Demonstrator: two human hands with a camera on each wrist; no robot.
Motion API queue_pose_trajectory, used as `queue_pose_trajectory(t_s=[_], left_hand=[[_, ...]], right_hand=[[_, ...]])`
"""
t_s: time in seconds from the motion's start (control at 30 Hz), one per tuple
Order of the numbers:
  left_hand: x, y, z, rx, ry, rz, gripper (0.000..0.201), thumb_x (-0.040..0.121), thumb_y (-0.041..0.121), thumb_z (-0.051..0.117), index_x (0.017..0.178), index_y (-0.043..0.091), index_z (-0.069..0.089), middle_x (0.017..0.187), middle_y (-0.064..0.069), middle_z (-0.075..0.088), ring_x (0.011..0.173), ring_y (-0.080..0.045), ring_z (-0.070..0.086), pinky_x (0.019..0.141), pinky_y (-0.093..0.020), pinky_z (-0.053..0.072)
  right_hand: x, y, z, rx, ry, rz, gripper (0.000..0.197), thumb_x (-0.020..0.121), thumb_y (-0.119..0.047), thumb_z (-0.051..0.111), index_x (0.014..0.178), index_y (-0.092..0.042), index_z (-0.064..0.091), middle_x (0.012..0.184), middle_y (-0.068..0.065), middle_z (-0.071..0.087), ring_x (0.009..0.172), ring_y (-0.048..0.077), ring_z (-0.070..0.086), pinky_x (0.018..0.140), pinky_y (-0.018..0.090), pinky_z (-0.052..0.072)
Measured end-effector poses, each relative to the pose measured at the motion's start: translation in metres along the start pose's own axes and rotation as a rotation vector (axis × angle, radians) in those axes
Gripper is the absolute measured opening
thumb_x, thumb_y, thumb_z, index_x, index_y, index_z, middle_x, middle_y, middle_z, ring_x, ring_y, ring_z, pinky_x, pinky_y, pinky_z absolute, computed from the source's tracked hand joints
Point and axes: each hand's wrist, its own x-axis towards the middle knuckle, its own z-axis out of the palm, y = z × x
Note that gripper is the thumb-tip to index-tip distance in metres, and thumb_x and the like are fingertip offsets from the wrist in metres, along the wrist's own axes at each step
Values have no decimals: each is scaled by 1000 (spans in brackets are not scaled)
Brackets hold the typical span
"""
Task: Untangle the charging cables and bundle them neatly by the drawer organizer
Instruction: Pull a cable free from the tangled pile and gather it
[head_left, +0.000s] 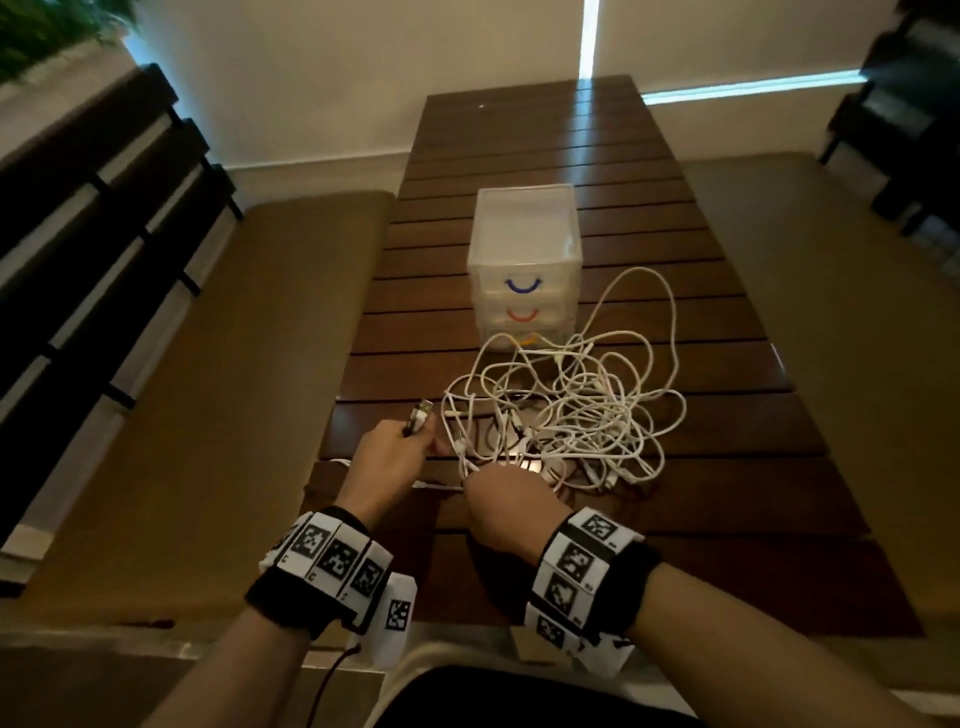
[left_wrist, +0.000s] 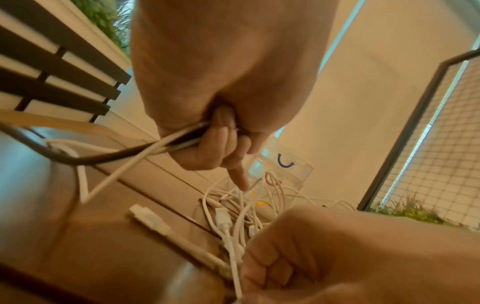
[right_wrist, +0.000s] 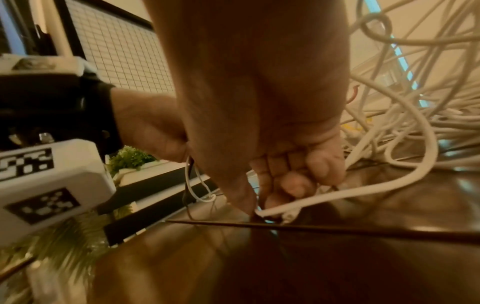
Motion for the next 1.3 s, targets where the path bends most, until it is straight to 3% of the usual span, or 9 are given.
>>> queue_pose_trajectory(t_s=[0.2, 0.3, 0.4, 0.63, 0.73, 0.9, 1.03, 1.2, 1.3], left_hand=[[-7, -17, 3, -23, -50, -68, 47, 100, 38, 47, 67, 19, 74, 48, 9, 58, 58, -14, 51, 56, -30, 35], [-5, -15, 3, -48, -4, -35, 47, 99, 45, 46, 72, 20, 75, 68, 4, 70, 76, -18, 63, 73, -34, 46], [-1, -4, -2, -9, 116, 6, 47, 99, 49, 42, 77, 15, 66, 74, 0, 66, 79, -21, 61, 70, -34, 42], [7, 10, -4, -284, 103, -2, 53, 99, 50, 42, 68, 19, 72, 63, 3, 71, 50, 4, 57, 60, -28, 45], [10, 11, -4, -390, 70, 34, 48, 96, 52, 47, 76, 20, 75, 73, 3, 75, 77, -9, 70, 80, -35, 52], [14, 10, -7, -499, -32, 13, 48, 89, 56, 56, 88, 11, 74, 61, 8, 63, 47, -1, 51, 49, -20, 37], [22, 16, -10, -560, -2, 18, 43, 94, 52, 51, 75, 18, 69, 61, 0, 56, 50, -10, 48, 47, -25, 38], [37, 27, -12, -728, 114, 30, 56, 101, 48, 40, 71, 10, 68, 81, -8, 75, 75, -19, 70, 67, -31, 56], [44, 32, -17, -830, 90, 22, 51, 101, 47, 40, 70, 12, 62, 62, -4, 68, 71, -23, 70, 67, -33, 56]], right_hand=[[-4, 3, -4, 171, 47, -60, 17, 91, -21, 54, 100, -7, 60, 100, 16, 65, 95, 34, 63, 68, 32, 43], [-2, 2, -14, 255, 145, -22, 23, 91, -22, 52, 109, -9, 58, 104, 17, 65, 96, 34, 63, 71, 34, 47], [2, 2, -26, 325, 262, 39, 22, 92, -21, 48, 108, -10, 57, 101, 15, 66, 93, 33, 63, 70, 35, 46], [9, 6, -35, 522, 391, 64, 19, 89, -17, 52, 106, -16, 61, 87, 5, 70, 87, 25, 65, 72, 36, 50], [14, 7, -33, 546, 404, -7, 24, 92, -15, 52, 113, -21, 62, 89, 1, 70, 80, 20, 64, 68, 30, 46], [18, 8, -33, 654, 450, -124, 26, 97, -8, 51, 119, -17, 62, 99, -5, 67, 85, 5, 58, 80, 30, 51], [32, 10, -31, 636, 448, -137, 25, 98, -21, 54, 120, -29, 62, 109, -2, 71, 89, 13, 65, 81, 36, 53], [38, 18, -42, 597, 387, -84, 25, 103, -32, 47, 102, -17, 67, 76, -2, 63, 69, 10, 57, 64, 31, 43], [39, 27, -47, 562, 324, -87, 39, 104, -37, 44, 91, -12, 70, 69, -7, 60, 64, 0, 56, 61, 20, 39]])
